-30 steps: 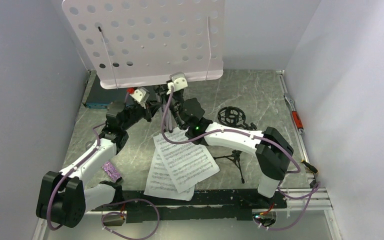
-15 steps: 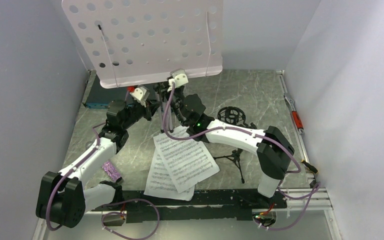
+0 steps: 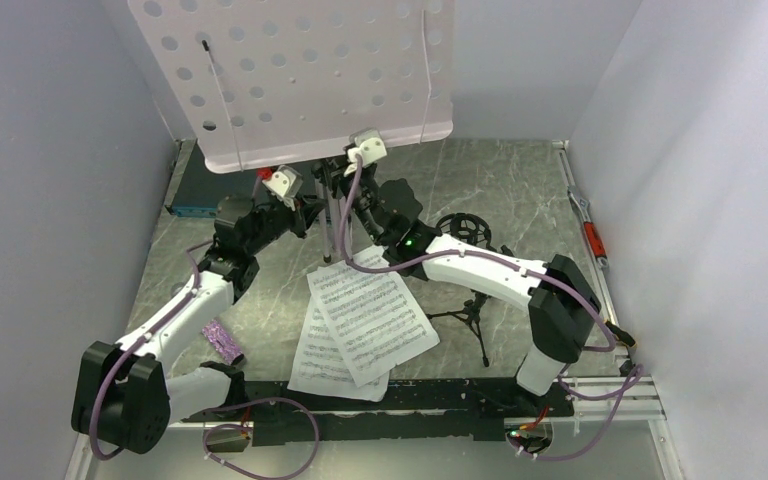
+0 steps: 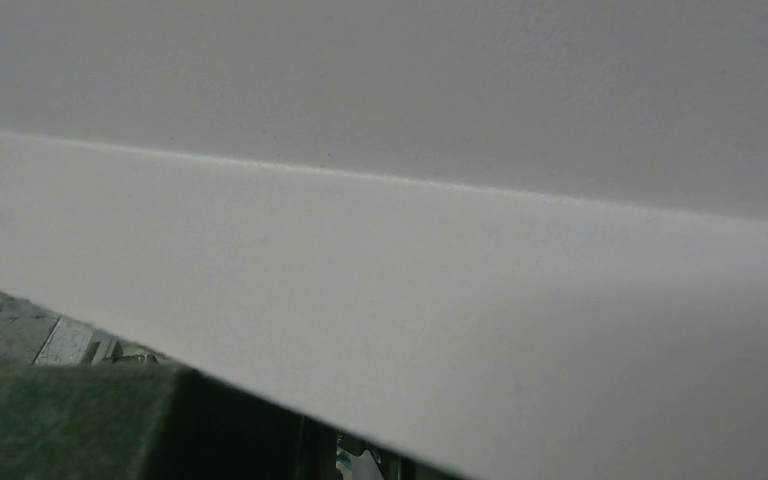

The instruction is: Set up the instrument practice props

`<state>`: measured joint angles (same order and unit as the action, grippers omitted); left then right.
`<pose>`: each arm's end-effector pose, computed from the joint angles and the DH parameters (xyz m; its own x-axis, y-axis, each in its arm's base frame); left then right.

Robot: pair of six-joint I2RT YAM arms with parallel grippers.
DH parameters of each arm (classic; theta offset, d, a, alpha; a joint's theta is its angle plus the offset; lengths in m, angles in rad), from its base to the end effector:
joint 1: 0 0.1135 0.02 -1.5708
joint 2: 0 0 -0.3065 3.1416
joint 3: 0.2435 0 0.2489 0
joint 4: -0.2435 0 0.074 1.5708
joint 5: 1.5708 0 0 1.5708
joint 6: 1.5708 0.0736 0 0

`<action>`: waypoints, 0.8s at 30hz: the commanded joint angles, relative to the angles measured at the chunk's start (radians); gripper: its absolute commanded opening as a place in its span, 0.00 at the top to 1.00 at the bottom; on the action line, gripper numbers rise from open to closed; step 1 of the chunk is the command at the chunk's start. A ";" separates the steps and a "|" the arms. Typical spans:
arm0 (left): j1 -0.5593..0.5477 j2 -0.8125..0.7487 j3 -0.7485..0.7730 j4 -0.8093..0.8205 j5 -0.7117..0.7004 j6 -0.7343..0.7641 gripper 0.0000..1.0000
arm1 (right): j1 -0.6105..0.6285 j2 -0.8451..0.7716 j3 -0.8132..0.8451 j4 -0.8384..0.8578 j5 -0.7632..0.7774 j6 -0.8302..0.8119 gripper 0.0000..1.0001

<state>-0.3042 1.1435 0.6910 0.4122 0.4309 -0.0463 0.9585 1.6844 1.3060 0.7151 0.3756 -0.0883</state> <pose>0.2553 -0.1124 0.3351 -0.0694 -0.0223 -0.9973 0.6678 0.7416 -0.0630 0.2726 0.3412 0.4316 0.2387 0.1972 -0.9509 -0.5433 0.8387 0.0375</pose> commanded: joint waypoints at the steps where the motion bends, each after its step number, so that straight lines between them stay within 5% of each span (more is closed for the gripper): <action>1: -0.003 0.011 0.065 0.042 -0.022 0.013 0.97 | -0.035 -0.159 0.093 0.286 -0.077 0.073 1.00; 16: -0.021 0.066 0.081 0.020 -0.078 0.034 0.97 | -0.051 -0.196 0.156 0.223 -0.142 0.043 1.00; 24: -0.022 -0.020 0.140 -0.117 -0.102 0.034 0.97 | -0.051 -0.213 0.169 0.193 -0.201 -0.021 1.00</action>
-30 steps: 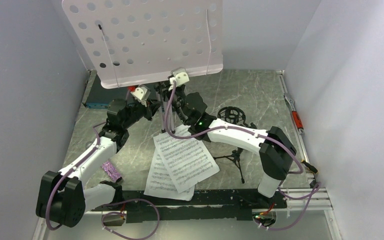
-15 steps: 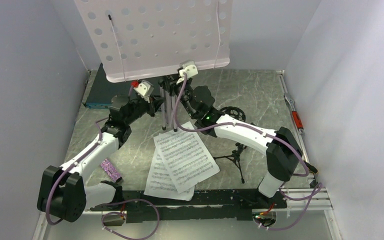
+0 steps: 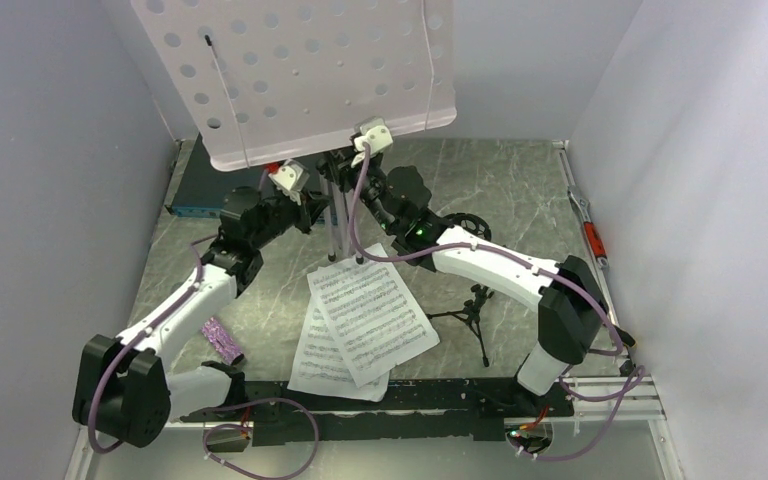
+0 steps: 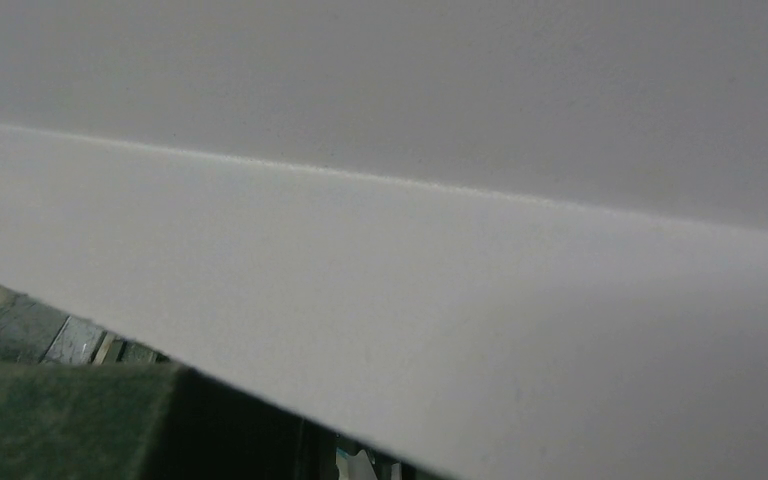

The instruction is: Set up the instrument practice props

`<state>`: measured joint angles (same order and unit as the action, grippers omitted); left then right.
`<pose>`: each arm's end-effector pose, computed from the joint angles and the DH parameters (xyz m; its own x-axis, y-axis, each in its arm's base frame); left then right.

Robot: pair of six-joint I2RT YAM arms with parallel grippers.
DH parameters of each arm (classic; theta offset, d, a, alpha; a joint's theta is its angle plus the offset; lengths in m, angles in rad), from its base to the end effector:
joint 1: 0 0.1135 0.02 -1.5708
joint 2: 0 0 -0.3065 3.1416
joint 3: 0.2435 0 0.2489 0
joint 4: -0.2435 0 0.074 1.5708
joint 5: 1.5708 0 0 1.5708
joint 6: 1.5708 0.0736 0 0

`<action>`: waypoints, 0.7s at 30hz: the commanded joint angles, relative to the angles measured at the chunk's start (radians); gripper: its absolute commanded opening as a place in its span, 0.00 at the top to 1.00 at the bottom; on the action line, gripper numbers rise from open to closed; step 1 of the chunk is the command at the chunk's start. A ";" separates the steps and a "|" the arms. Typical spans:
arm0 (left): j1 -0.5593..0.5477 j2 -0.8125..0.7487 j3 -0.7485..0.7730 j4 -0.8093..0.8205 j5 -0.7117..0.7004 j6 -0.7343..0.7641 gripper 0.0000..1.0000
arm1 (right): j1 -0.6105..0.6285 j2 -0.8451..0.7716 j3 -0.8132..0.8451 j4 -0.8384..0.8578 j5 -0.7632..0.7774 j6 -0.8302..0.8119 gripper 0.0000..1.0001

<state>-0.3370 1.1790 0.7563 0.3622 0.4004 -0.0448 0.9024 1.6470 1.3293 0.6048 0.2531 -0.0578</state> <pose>0.2636 -0.1228 0.3438 -0.0871 -0.0132 -0.9961 0.6685 0.7406 -0.0682 0.2815 0.3267 0.4418 0.2105 0.1763 -0.9616 -0.5998 0.8000 0.0154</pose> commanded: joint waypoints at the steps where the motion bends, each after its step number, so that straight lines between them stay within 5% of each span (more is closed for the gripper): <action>1: 0.011 -0.064 0.085 -0.089 -0.075 0.033 0.97 | 0.005 -0.176 0.144 0.304 -0.083 -0.056 1.00; 21: 0.010 0.022 0.193 -0.354 -0.240 0.087 0.97 | -0.005 -0.257 0.102 0.295 -0.104 0.023 1.00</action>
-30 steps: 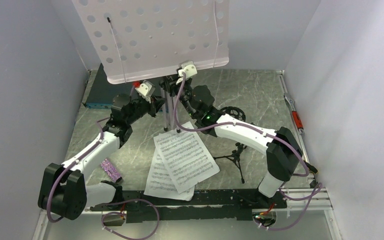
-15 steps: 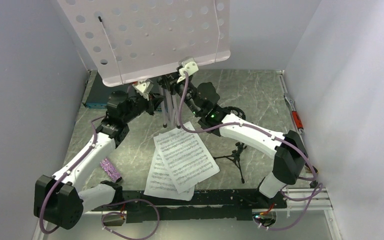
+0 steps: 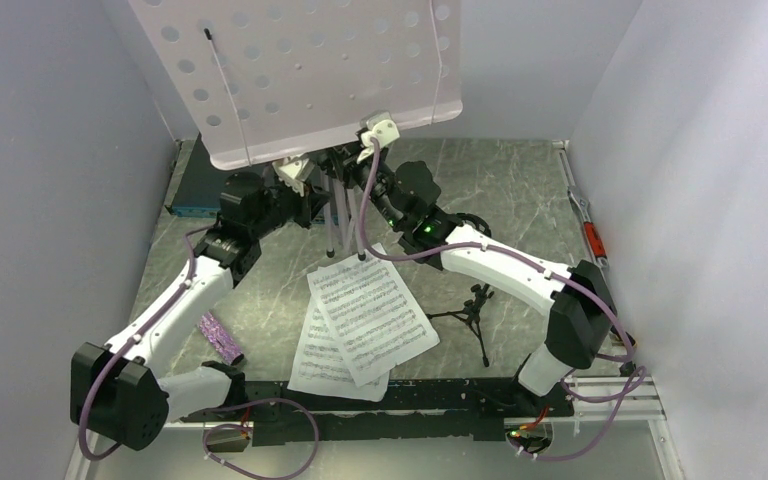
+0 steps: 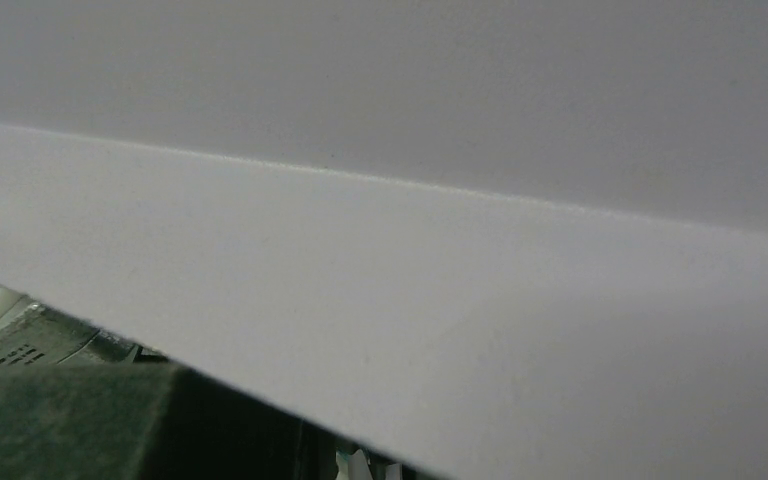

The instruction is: Set up the instrument practice props

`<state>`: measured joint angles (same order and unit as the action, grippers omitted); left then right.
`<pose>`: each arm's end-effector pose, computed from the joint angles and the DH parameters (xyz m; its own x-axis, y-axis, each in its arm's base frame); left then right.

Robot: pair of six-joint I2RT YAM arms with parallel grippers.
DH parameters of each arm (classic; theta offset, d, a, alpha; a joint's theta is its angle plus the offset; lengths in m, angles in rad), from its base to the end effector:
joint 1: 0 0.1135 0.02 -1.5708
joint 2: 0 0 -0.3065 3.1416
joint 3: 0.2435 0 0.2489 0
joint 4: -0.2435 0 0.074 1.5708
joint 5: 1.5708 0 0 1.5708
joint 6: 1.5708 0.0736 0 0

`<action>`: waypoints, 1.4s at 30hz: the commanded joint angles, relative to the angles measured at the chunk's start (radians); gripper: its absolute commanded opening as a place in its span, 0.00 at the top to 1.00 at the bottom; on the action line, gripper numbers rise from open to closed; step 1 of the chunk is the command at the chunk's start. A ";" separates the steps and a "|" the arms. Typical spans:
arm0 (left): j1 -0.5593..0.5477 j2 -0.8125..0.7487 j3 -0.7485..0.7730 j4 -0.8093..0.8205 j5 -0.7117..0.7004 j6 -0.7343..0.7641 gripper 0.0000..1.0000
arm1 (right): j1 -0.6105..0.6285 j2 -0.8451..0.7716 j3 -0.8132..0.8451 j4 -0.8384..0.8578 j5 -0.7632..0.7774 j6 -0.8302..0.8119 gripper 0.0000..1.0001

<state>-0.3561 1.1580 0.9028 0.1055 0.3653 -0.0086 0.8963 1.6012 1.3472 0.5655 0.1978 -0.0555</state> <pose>0.2599 -0.1247 0.3701 -0.1454 0.0455 -0.9883 0.6555 0.7527 -0.0618 0.2719 0.3169 0.4620 0.2271 0.1969 -0.9537 -0.6374 0.7705 0.0073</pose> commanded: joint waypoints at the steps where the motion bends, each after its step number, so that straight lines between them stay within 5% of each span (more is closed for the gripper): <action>1: 0.029 0.048 0.051 -0.103 -0.216 0.056 0.97 | 0.001 -0.215 0.083 0.332 -0.050 0.019 1.00; 18: -0.048 0.130 0.130 -0.264 -0.364 0.158 0.97 | 0.001 -0.234 0.077 0.368 -0.088 0.052 1.00; 42: -0.116 0.196 0.043 -0.187 -0.521 0.200 0.97 | -0.003 -0.253 0.101 0.370 -0.087 0.090 1.00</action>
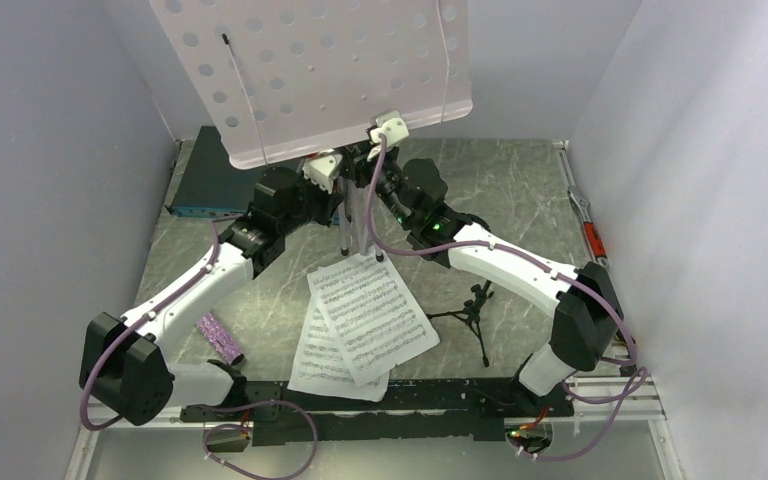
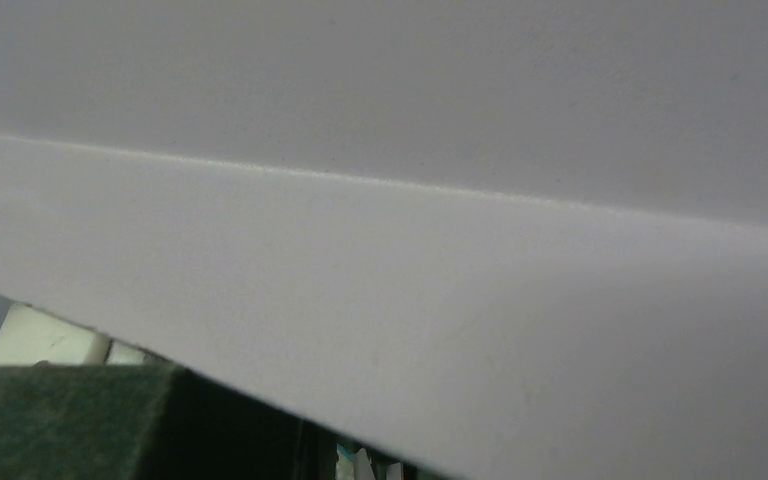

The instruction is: Set up the instrument practice props

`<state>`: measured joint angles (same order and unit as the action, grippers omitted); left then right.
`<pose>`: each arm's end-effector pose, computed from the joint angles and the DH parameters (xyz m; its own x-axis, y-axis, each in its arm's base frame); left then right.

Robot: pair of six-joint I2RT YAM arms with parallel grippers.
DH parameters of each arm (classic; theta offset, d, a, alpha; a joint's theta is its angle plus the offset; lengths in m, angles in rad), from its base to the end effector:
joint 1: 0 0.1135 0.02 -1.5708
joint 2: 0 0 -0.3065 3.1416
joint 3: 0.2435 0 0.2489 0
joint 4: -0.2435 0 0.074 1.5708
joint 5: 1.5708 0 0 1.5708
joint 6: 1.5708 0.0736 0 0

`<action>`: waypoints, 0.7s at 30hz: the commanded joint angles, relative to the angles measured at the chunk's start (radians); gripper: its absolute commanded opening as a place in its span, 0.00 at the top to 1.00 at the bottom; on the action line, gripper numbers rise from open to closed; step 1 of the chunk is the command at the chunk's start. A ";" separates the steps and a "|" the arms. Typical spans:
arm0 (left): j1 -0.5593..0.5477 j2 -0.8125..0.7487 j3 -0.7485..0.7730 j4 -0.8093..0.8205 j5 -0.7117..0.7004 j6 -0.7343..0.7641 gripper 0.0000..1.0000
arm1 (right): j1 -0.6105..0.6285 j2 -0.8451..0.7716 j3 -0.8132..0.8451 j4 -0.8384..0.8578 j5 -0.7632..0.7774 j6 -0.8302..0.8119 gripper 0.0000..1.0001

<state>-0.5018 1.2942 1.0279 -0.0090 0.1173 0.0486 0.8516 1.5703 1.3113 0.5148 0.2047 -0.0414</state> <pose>0.2823 -0.1647 0.3627 -0.2100 0.1703 -0.9628 0.5873 0.8092 0.0150 0.2814 0.2986 0.4531 0.1917 0.1574 -0.9688 -0.5996 0.8002 0.0114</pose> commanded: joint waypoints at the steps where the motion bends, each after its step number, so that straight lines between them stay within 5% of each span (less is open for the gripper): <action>1: 0.023 0.055 -0.096 -0.058 -0.275 0.145 0.97 | 0.043 -0.220 0.140 0.418 -0.091 0.076 1.00; 21: -0.046 0.027 -0.195 0.056 -0.396 0.225 0.97 | 0.042 -0.173 0.144 0.550 -0.088 0.080 1.00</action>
<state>-0.5766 1.2415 0.8818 0.2161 -0.0616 0.0982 0.8585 1.5703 1.3113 0.5396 0.2020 -0.0414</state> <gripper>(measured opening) 0.099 0.226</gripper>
